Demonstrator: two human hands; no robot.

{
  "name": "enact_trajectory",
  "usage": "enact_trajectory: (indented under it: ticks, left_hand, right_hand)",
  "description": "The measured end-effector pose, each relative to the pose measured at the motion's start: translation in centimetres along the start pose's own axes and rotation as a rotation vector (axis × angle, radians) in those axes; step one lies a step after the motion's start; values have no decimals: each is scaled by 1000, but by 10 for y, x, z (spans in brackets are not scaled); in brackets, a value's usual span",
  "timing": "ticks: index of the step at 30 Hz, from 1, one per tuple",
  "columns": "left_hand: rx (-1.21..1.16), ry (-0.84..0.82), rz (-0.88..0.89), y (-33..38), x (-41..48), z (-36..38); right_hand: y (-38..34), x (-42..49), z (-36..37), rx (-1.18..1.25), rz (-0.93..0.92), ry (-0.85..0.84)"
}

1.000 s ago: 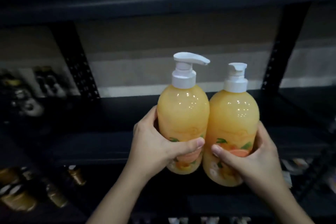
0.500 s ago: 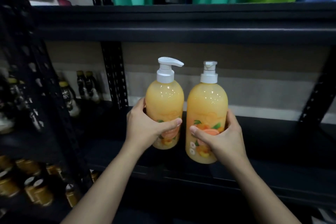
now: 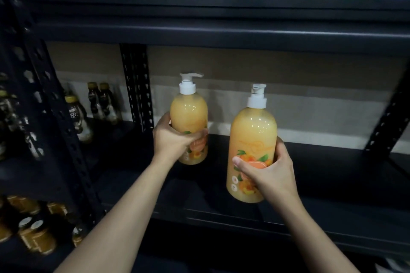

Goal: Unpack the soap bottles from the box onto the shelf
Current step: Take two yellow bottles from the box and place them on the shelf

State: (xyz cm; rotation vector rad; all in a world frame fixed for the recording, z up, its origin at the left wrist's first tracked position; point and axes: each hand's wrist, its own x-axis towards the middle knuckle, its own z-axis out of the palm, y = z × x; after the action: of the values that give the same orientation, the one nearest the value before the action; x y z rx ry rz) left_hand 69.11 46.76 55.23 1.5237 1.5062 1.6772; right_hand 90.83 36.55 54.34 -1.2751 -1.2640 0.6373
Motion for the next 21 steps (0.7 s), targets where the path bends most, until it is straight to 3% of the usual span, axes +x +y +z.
enact_trajectory:
  ticks: [21]
  left_hand:
    - [52,-96,-117,-43,1,24]
  right_hand:
    - [9,3,0,-34,30,32]
